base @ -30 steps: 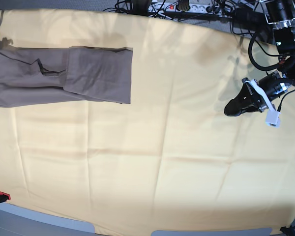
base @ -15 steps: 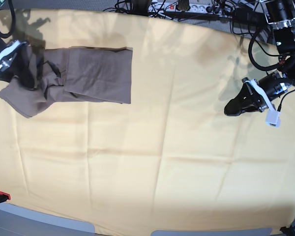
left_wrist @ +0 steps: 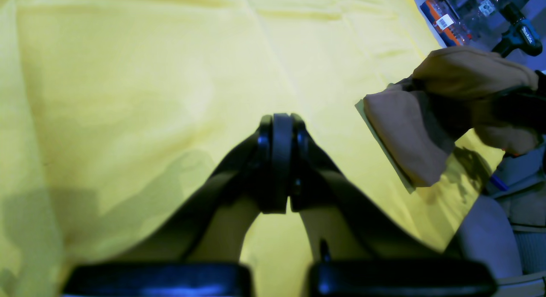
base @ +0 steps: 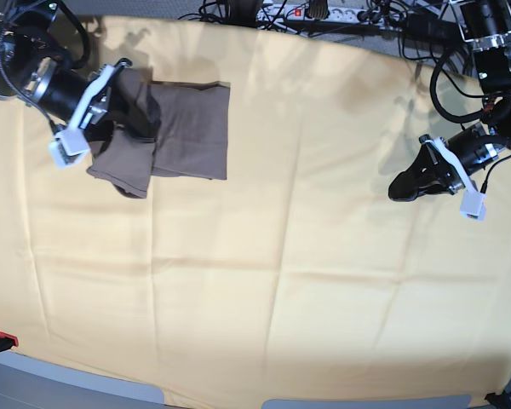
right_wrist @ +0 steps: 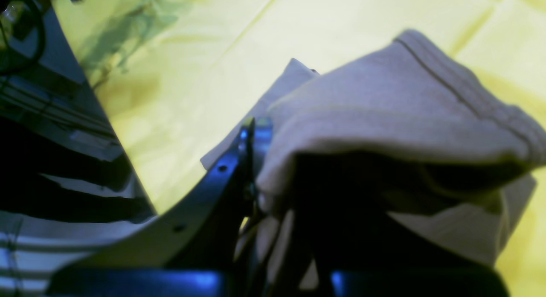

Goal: Fold the T-shirt properly
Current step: 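Lift the other strip end with the right gripper and fold it over the stack, then grasp the folded bundle's sides with both grippers and square it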

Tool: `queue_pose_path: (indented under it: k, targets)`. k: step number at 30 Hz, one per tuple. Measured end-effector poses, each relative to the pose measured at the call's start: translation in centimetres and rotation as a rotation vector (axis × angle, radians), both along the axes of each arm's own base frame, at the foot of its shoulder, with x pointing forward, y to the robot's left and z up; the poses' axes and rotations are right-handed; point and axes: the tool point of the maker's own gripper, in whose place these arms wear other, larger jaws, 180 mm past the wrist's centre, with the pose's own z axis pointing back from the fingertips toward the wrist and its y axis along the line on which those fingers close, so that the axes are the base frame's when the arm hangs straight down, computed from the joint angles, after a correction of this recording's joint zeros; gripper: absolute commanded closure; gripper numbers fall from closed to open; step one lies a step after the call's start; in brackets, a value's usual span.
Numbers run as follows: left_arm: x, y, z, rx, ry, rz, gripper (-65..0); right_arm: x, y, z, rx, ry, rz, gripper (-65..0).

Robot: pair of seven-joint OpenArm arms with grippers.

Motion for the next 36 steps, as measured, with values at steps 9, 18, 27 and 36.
queue_pose_path:
  k: [9, 18, 27, 36]
  targets:
    - [0.0, 0.0, 0.0, 0.0, 0.0, 0.0, 0.0, 0.4, 5.2, -1.3, -0.072, -0.025, 0.163, -11.2]
    - [-0.1, 0.0, -0.1, 0.0, 0.002, 0.0, 0.0, 1.3, 6.6, 0.4, -0.072, -0.098, 0.208, -42.2]
    - [-0.2, 0.4, -0.9, 0.049, 0.021, 0.006, 0.0, 0.5, 4.5, 3.7, -0.192, -0.207, 0.165, -42.2]
    - [-1.3, -2.3, 1.3, -0.108, 0.012, -0.11, 0.0, 1.1, 0.1, 3.7, -0.241, -0.202, 0.007, 0.0]
